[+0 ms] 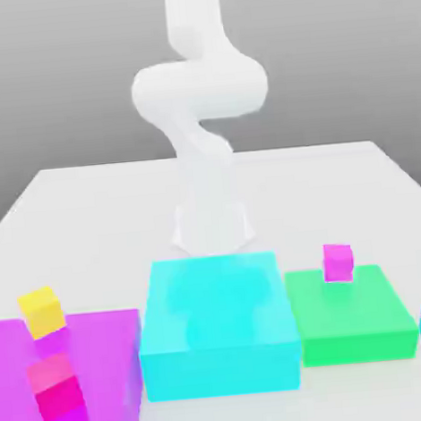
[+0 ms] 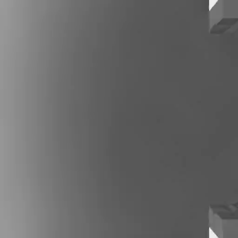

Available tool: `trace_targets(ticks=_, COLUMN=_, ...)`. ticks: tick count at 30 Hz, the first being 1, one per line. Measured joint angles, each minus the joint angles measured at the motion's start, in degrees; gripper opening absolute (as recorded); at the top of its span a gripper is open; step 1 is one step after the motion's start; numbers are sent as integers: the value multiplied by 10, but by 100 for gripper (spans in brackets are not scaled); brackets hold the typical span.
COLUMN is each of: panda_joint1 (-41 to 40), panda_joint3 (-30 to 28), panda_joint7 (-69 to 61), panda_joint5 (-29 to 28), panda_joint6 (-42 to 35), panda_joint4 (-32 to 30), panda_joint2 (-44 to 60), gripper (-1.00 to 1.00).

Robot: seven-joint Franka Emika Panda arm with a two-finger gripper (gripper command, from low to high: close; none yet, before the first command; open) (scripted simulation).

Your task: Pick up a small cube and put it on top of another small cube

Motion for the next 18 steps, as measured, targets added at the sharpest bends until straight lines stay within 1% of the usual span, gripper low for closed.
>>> trace_targets(ticks=6, panda_joint1=84, panda_joint3=8, panda_joint7=-117, panda_joint5=20, panda_joint6=47, panda_joint4=-14, panda_joint2=128, gripper=0)
trace_targets(ticks=12, panda_joint1=151, panda_joint3=32, panda_joint7=-227, panda_joint5=33, panda_joint6=92, panda_joint4=-28, panda_joint2=253, gripper=0)
trace_targets(ticks=18, panda_joint1=212, panda_joint3=72, panda_joint7=-320, panda_joint5=22, panda_joint6=138, panda_joint4=-43, panda_joint2=377, gripper=0)
